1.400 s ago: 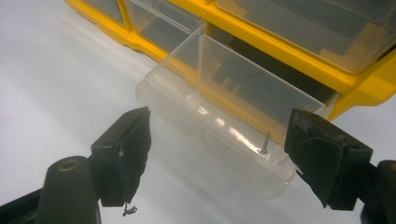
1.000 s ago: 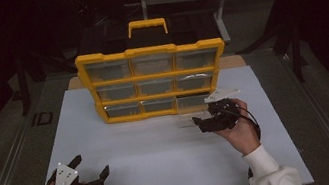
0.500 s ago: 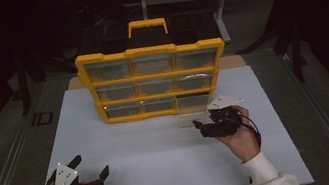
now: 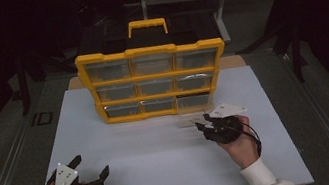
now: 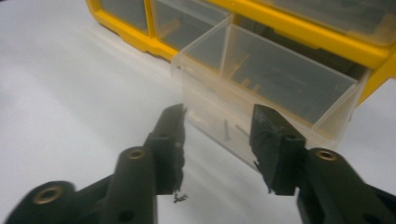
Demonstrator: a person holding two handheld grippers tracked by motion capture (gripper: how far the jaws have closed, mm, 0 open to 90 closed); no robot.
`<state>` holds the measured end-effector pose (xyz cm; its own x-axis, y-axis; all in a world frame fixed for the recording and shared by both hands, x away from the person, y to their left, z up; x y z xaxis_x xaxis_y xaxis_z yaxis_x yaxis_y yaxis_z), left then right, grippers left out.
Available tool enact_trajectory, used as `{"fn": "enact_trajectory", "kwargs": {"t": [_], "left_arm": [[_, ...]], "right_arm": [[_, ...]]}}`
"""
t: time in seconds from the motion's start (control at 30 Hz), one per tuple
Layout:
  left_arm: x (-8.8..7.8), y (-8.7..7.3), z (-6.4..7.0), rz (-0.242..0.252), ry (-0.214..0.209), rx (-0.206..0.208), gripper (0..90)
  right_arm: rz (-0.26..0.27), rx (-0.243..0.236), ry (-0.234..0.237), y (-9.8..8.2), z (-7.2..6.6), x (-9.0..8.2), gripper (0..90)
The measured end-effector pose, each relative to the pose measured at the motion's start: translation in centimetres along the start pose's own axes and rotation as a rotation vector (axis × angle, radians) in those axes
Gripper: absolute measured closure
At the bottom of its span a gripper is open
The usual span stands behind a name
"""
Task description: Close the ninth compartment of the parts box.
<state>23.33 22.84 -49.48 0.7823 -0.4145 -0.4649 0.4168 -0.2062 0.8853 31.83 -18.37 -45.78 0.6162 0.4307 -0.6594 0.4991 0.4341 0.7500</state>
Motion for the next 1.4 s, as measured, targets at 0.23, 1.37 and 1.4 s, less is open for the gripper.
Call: {"fn": "enact_trajectory", "kwargs": {"t": [0.23, 1.37, 1.4], "left_arm": [[0.0, 0.0, 0.0, -0.001, 0.0, 0.001, 3.5], [0.0, 0.0, 0.1, 0.003, -0.003, 0.005, 3.5], [0.0, 0.0, 0.0, 0.004, -0.003, 0.006, 3.5]], "right_arm": [[0.012, 0.009, -0.04, -0.4, 0.0, 0.1, 85.3], [-0.003, -0.034, -0.129, -0.8, -0.1, 1.9, 90.0], [-0.004, -0.031, -0.129, -0.9, -0.1, 2.0, 90.0]]}}
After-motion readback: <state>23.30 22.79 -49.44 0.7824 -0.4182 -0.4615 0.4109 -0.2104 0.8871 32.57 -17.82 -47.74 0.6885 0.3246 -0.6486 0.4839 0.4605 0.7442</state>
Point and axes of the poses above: each handheld gripper's, and its own axes: x roughly forward along the jaws, y roughly out of its top, z roughly to its right, the point moved 3 cm from there along x, roughly forward along the jaws, and after that the axes turned 5 degrees about -z, right-handed, at the moved point
